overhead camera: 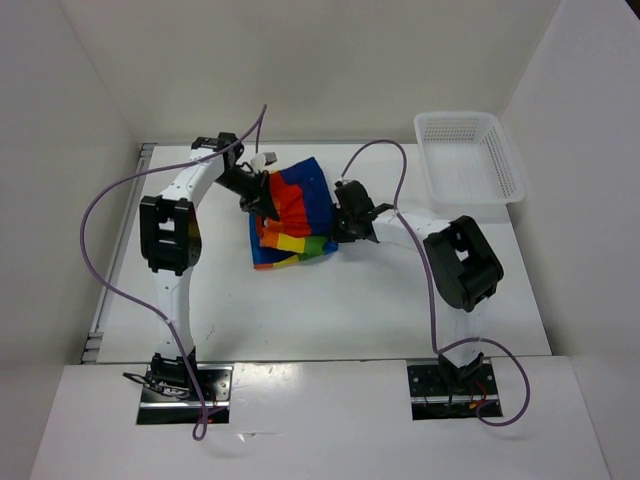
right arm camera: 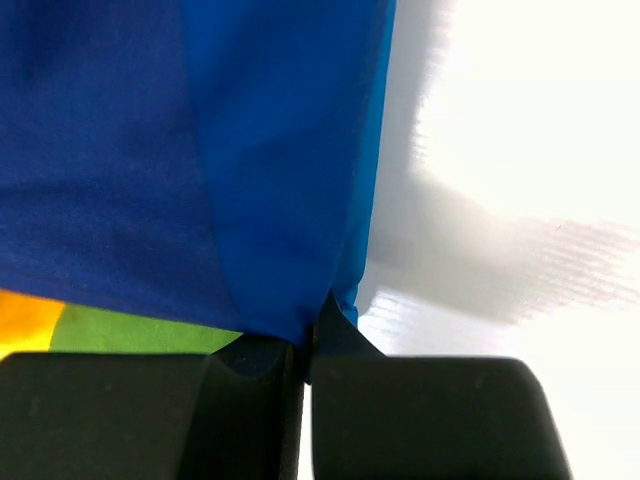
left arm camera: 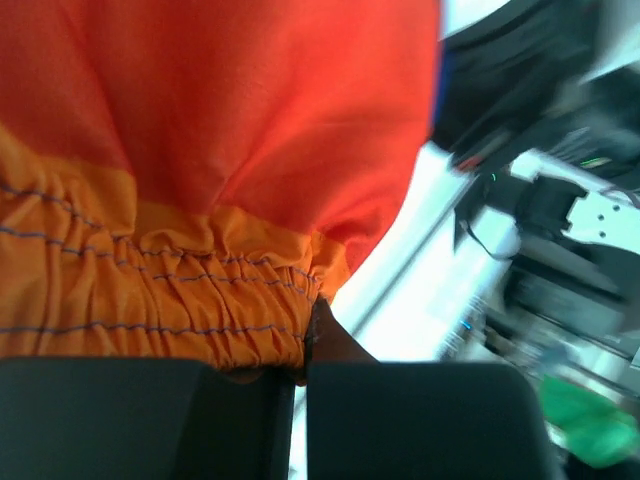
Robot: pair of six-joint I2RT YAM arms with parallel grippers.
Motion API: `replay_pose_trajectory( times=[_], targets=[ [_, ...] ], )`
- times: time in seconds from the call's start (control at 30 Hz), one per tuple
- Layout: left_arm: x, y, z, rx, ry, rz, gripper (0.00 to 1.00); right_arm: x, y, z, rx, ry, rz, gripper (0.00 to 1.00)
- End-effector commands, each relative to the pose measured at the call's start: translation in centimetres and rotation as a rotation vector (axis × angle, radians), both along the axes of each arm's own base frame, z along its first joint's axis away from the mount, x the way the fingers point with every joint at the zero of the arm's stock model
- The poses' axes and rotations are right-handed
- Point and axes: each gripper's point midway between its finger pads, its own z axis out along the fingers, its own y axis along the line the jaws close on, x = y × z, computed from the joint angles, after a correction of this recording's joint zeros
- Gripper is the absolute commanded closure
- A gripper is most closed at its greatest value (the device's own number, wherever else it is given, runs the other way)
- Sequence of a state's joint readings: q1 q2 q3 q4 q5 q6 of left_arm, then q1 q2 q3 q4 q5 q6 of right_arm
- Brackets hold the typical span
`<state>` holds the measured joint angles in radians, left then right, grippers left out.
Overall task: Fold and stack the shorts
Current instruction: Fold the shorts
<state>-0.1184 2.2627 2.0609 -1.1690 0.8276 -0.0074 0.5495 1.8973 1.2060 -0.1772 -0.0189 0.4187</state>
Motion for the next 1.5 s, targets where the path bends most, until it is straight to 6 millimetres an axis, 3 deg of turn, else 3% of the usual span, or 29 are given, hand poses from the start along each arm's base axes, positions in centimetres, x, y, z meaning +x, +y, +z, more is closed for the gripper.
replay_pose_trajectory(
  times=[0.0, 0.13, 0.27, 0.37, 0.47, 0.53, 0.63, 0.67, 0.73, 0.8, 0.93, 0.97, 1.07, 1.13, 1.3, 1.37, 1.4, 1.43, 1.47],
  targets=[
    [-3.8, 2.4, -1.9, 0.058, 0.216, 0.034, 0.97, -0.6, -2.6, -0.3, -0.085, 0.027, -0.108, 1.00],
    [-3.6, 3.7, -3.0, 0.071, 0.246, 0.064, 0.97, -0.4, -2.9, 0.1, -0.098, 0.009, -0.102, 1.00],
    [-3.8, 5.6, -6.4, 0.185, 0.223, 0.075, 0.96, -0.7, -2.1, 1.7, -0.093, -0.058, 0.054, 0.53],
    [-4.0, 5.7, -8.4, 0.218, 0.193, 0.068, 0.91, -0.5, -3.3, 3.2, -0.172, -0.141, 0.117, 0.46],
    [-3.9, 5.3, -9.3, 0.217, 0.173, 0.059, 0.90, 1.4, -4.7, 7.8, -0.225, -0.319, 0.136, 0.45],
    [-3.6, 5.5, -10.2, 0.235, 0.151, 0.062, 0.90, 2.7, -4.4, 13.2, -0.139, -0.476, 0.151, 0.43],
    [-3.2, 5.6, -10.7, 0.267, 0.122, 0.057, 0.90, 2.5, -0.8, 17.1, -0.021, -0.592, 0.260, 0.43],
    [-3.0, 5.6, -10.7, 0.266, 0.113, 0.058, 0.89, 1.7, 1.5, 16.8, -0.006, -0.593, 0.310, 0.45],
    [-2.9, 5.4, -10.9, 0.277, 0.100, 0.052, 0.86, 1.2, 3.8, 16.2, 0.011, -0.584, 0.361, 0.46],
    [-2.8, 5.6, -11.0, 0.290, 0.089, 0.054, 0.83, 0.5, 5.8, 13.7, 0.013, -0.546, 0.412, 0.49],
    [-1.8, 6.2, -10.2, 0.321, 0.007, 0.069, 0.79, 0.2, 6.4, 7.9, -0.002, -0.401, 0.398, 0.56],
    [-1.8, 6.2, -10.2, 0.321, 0.007, 0.069, 0.79, 0.2, 6.2, 5.4, -0.021, -0.341, 0.375, 0.56],
    [-0.6, 6.6, -7.9, 0.293, -0.050, 0.096, 0.73, -0.1, 5.2, 1.5, -0.080, -0.247, 0.335, 0.60],
    [0.4, 7.3, -6.4, 0.256, -0.073, 0.127, 0.68, -0.7, 5.1, 0.7, -0.084, -0.215, 0.348, 0.60],
    [2.5, 8.1, -2.5, 0.152, -0.140, 0.171, 0.41, -1.5, 3.9, -1.4, -0.135, -0.156, 0.342, 0.61],
    [3.5, 8.3, -2.3, 0.128, -0.153, 0.178, 0.38, -1.7, 4.2, -1.4, -0.148, -0.164, 0.357, 0.62],
    [4.0, 8.3, -3.1, 0.129, -0.141, 0.177, 0.36, -2.2, 4.4, -1.5, -0.162, -0.164, 0.383, 0.62],
    [5.1, 8.1, -2.5, 0.112, -0.170, 0.176, 0.33, -1.9, 4.4, -1.6, -0.168, -0.167, 0.377, 0.62],
    [5.6, 8.2, -3.6, 0.113, -0.155, 0.175, 0.31, -1.8, 5.0, -1.1, -0.168, -0.186, 0.396, 0.62]
  ],
)
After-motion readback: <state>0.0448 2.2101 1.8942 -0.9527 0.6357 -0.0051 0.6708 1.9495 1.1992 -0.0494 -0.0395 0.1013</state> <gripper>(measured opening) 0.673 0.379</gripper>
